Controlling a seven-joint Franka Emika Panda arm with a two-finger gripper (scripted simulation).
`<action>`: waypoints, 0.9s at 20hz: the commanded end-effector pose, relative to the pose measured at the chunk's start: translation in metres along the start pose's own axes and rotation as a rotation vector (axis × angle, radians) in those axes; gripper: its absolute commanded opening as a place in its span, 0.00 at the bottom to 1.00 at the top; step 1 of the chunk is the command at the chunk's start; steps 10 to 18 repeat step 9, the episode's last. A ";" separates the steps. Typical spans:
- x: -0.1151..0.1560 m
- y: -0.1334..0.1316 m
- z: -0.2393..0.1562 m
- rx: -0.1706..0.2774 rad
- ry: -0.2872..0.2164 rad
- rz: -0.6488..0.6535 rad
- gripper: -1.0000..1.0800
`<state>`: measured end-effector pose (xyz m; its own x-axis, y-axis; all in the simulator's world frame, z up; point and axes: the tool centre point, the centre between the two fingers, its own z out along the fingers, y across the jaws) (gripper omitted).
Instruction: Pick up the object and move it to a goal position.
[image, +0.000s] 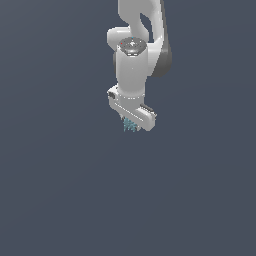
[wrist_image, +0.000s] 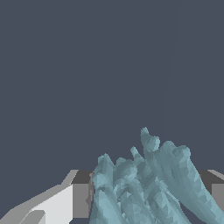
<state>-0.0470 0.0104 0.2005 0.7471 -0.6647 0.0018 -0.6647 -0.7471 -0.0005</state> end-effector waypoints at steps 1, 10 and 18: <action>0.001 -0.002 -0.013 -0.001 -0.001 0.000 0.00; 0.003 -0.005 -0.029 -0.001 -0.001 0.000 0.00; 0.003 -0.005 -0.029 -0.001 -0.001 0.000 0.00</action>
